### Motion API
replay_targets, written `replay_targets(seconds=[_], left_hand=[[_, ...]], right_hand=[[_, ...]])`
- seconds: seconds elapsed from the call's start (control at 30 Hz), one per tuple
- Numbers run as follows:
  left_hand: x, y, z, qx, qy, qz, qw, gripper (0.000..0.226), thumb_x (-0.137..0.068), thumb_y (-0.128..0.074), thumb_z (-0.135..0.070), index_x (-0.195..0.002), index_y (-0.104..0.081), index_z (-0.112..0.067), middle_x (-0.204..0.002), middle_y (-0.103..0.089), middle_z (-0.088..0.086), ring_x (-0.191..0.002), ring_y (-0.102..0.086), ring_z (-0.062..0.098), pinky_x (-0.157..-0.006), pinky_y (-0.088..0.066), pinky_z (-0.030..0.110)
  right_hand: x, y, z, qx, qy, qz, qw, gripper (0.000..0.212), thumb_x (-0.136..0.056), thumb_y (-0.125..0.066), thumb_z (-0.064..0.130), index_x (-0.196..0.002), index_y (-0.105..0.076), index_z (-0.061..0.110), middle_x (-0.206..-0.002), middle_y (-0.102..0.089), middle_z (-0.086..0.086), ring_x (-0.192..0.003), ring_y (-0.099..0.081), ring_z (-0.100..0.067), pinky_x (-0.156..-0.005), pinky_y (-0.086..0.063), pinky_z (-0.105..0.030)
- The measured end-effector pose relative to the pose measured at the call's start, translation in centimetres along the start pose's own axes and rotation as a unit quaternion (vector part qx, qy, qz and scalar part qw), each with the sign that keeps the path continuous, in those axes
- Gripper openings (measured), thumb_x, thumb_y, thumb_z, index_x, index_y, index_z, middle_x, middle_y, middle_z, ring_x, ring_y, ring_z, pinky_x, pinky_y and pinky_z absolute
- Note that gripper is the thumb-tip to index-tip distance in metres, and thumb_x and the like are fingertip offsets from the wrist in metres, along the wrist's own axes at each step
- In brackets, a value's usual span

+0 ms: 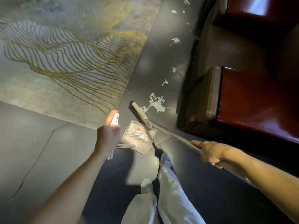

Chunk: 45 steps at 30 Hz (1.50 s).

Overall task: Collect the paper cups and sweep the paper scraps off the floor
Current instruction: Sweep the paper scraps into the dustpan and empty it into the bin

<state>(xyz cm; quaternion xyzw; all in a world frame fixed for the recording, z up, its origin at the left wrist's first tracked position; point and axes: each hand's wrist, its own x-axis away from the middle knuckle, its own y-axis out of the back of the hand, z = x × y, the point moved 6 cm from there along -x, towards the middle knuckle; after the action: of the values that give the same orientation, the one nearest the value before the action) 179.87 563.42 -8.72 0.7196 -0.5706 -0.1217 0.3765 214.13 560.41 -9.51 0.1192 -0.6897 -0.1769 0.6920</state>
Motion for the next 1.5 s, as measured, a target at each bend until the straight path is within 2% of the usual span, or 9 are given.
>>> replay_targets(seconds=[0.2, 0.37, 0.47, 0.63, 0.77, 0.97, 1.13, 1.3, 1.5], left_hand=[[-5.5, -0.3, -3.2, -0.012, -0.042, -0.029, 0.999, 0.043, -0.094, -0.056, -0.008, -0.136, -0.047, -0.008, -0.124, -0.059, 0.015, -0.11, -0.057, 0.025, -0.083, -0.039, 0.022], [-10.7, -0.8, -4.9, -0.001, -0.08, -0.044, 0.996, 0.053, -0.086, -0.059, 0.005, -0.135, -0.05, -0.014, -0.135, -0.052, -0.004, -0.127, -0.047, 0.021, -0.102, -0.031, 0.02], [-13.2, -1.3, -5.2, -0.02, -0.064, -0.038, 0.997, 0.053, -0.087, -0.058, 0.003, -0.13, -0.051, -0.028, -0.124, -0.052, -0.017, -0.118, -0.052, 0.015, -0.096, -0.034, 0.018], [-15.2, -2.2, -6.3, 0.016, -0.063, -0.044, 0.997, 0.057, -0.087, -0.058, 0.006, -0.114, -0.054, -0.044, -0.118, -0.059, -0.009, -0.102, -0.05, -0.014, -0.083, -0.031, -0.003], [-15.9, -4.9, -8.3, 0.044, -0.052, -0.024, 0.997, 0.051, -0.089, -0.052, 0.006, -0.121, -0.055, -0.033, -0.125, -0.057, -0.008, -0.12, -0.053, 0.013, -0.098, -0.034, 0.015], [-17.7, -6.8, -13.5, -0.027, -0.17, -0.039, 0.984, 0.052, -0.081, -0.059, 0.008, -0.129, -0.056, -0.013, -0.126, -0.06, -0.002, -0.116, -0.055, 0.019, -0.097, -0.03, 0.009], [-20.3, -6.7, -15.2, -0.022, -0.154, -0.044, 0.987, 0.053, -0.085, -0.057, 0.003, -0.13, -0.051, -0.025, -0.123, -0.059, -0.007, -0.11, -0.053, 0.019, -0.092, -0.035, 0.025], [-23.9, -6.9, -17.2, -0.01, -0.188, -0.038, 0.981, 0.053, -0.084, -0.058, 0.007, -0.132, -0.052, -0.013, -0.127, -0.051, -0.011, -0.118, -0.047, 0.008, -0.094, -0.025, 0.003], [-28.3, -8.0, -19.6, -0.023, -0.23, -0.017, 0.973, 0.049, -0.084, -0.06, 0.006, -0.129, -0.054, -0.01, -0.121, -0.054, -0.011, -0.108, -0.051, 0.004, -0.089, -0.028, -0.001]], right_hand=[[-7.1, 10.8, -0.2, 0.007, -0.006, -0.068, 0.998, 0.094, -0.083, -0.06, -0.005, -0.154, -0.007, 0.024, -0.119, -0.057, -0.009, -0.091, -0.06, -0.022, -0.069, -0.048, -0.025], [-13.1, 18.4, -0.9, -0.071, 0.003, -0.108, 0.992, 0.067, -0.091, -0.056, 0.008, -0.15, -0.026, 0.016, -0.091, -0.053, 0.002, -0.073, -0.056, -0.014, -0.05, -0.038, -0.017], [-15.9, 19.7, -1.6, -0.091, 0.01, -0.065, 0.994, 0.06, -0.087, -0.064, 0.007, -0.142, -0.04, 0.007, -0.124, -0.058, -0.015, -0.109, -0.06, -0.03, -0.067, -0.048, -0.022], [-16.3, 18.2, -2.2, -0.145, 0.019, 0.001, 0.989, 0.06, -0.087, -0.053, -0.009, -0.142, -0.042, 0.01, -0.117, -0.057, -0.012, -0.097, -0.057, -0.023, -0.068, -0.05, -0.018], [-13.6, 16.5, -1.5, -0.035, 0.054, 0.05, 0.997, 0.055, -0.092, -0.053, 0.006, -0.144, -0.039, 0.013, -0.125, -0.058, -0.013, -0.098, -0.061, -0.021, -0.071, -0.048, -0.023], [-10.2, 18.2, -3.0, 0.022, 0.081, 0.075, 0.994, 0.08, -0.091, -0.054, 0.005, -0.153, -0.009, 0.029, -0.132, -0.053, -0.012, -0.102, -0.061, -0.023, -0.088, -0.052, -0.033], [-9.2, 21.7, -5.1, 0.038, 0.074, 0.031, 0.996, 0.088, -0.091, -0.054, 0.002, -0.153, -0.002, 0.036, -0.12, -0.059, -0.008, -0.068, -0.056, -0.014, -0.058, -0.049, -0.023], [-10.4, 25.4, -7.2, -0.031, 0.065, -0.037, 0.997, 0.083, -0.092, -0.052, 0.009, -0.152, -0.004, 0.038, -0.084, -0.052, 0.006, -0.06, -0.055, -0.009, -0.043, -0.04, -0.015], [-13.5, 29.4, -8.7, -0.111, -0.001, -0.072, 0.991, 0.087, -0.088, -0.055, 0.01, -0.15, -0.005, 0.044, -0.083, -0.054, 0.001, -0.051, -0.06, -0.008, -0.035, -0.039, -0.013]])
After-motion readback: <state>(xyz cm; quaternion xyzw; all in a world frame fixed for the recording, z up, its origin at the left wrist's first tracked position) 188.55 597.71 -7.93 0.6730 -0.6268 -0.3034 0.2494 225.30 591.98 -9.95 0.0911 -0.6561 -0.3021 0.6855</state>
